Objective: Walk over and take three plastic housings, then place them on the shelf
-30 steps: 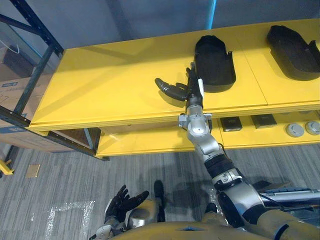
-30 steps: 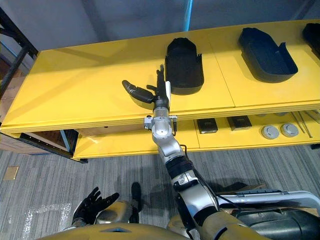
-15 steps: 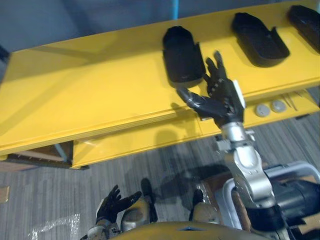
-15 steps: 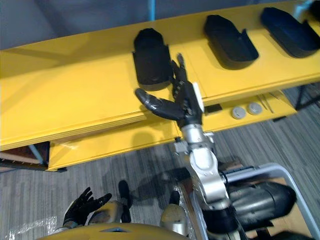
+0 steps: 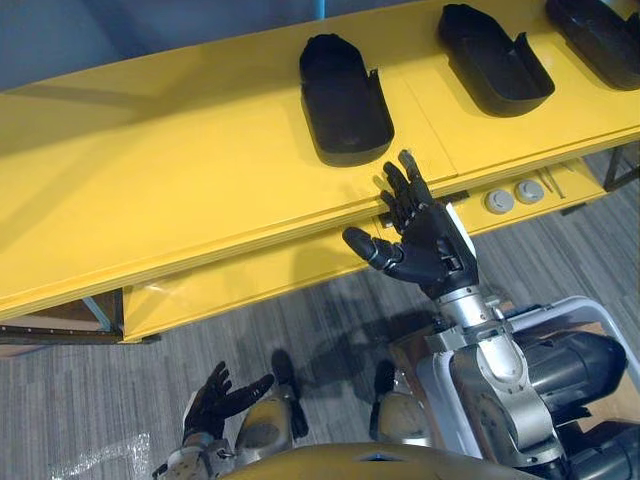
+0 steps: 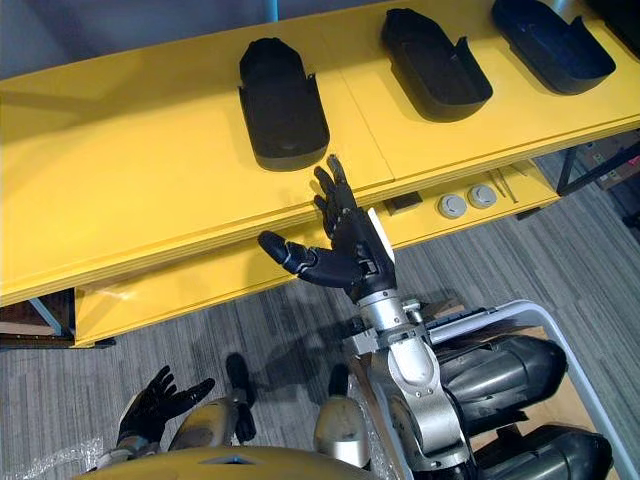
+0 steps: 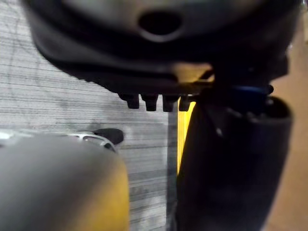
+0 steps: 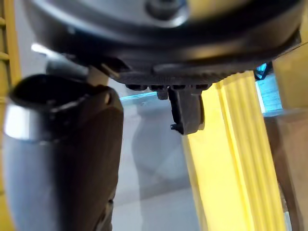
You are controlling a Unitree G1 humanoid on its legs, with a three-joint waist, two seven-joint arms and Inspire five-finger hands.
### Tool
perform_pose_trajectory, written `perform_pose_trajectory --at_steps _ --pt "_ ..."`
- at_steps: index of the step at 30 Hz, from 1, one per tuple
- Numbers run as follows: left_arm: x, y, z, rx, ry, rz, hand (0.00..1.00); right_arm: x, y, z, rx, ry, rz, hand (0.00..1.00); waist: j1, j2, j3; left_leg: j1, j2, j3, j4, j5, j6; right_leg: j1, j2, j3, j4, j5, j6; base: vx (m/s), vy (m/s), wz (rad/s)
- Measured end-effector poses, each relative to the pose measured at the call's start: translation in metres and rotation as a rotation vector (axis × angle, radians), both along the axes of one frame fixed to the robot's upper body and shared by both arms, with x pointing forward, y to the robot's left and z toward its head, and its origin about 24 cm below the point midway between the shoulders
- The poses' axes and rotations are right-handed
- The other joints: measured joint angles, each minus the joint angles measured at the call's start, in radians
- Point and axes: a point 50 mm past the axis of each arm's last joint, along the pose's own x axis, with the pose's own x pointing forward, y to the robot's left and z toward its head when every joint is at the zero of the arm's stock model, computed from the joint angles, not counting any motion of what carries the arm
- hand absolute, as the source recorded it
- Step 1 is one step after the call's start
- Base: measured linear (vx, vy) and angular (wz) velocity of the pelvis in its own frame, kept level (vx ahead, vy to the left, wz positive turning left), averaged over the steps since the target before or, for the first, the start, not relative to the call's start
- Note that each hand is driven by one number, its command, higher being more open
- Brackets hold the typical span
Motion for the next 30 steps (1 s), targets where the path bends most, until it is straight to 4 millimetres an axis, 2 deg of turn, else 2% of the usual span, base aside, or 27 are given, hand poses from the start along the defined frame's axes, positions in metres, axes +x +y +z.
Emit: perform_pose_trajectory --at_steps 9,12,14,17,24,30 --pt "0.005 0.003 0.002 0.001 -0.011 -0.009 1.0 0.006 0.012 0.018 0.022 -0.083 0.028 1.0 0.0 -0.01 0.018 -0.008 -0.005 -0.003 0.019 -0.013 0.0 -0.003 -0.009 0.0 0.011 -0.003 0.001 0.0 0.002 0.0" --pt "0.016 0.004 0.004 0.007 -0.036 -0.013 1.0 0.009 0.014 0.026 0.025 -0.117 0.032 1.0 0.0 -0.017 0.048 -0.063 0.015 -0.01 0.159 -0.076 0.007 -0.016 -0.015 0.002 0.057 -0.021 -0.001 0.0 0.0 0.0" --pt "0.024 0.003 0.007 0.008 -0.057 -0.016 1.0 0.012 0.015 0.029 0.015 -0.123 0.03 1.0 0.0 -0.006 0.075 -0.112 0.045 -0.021 0.3 -0.142 0.007 -0.019 -0.012 0.002 0.1 -0.043 -0.003 -0.04 0.001 -0.01" --pt "0.033 0.002 0.009 0.011 -0.076 -0.022 1.0 0.012 0.015 0.029 0.015 -0.121 0.026 1.0 -0.001 0.007 0.116 -0.134 0.065 -0.032 0.397 -0.194 0.008 -0.024 -0.011 0.006 0.159 -0.073 -0.003 -0.08 0.024 -0.02" --pt "0.039 0.001 0.013 0.011 -0.1 -0.014 1.0 0.015 0.017 0.029 0.009 -0.114 0.029 1.0 0.0 0.013 0.145 -0.177 0.055 -0.049 0.457 -0.214 0.012 -0.091 -0.042 0.01 0.285 -0.134 0.0 -0.04 0.007 0.08" --pt "0.042 -0.002 0.013 -0.002 -0.103 0.001 1.0 0.026 0.018 0.033 0.003 -0.129 -0.01 1.0 0.008 0.032 0.168 -0.192 0.049 -0.063 0.483 -0.217 0.015 -0.124 -0.063 0.004 0.374 -0.179 -0.003 -0.03 -0.029 0.07"
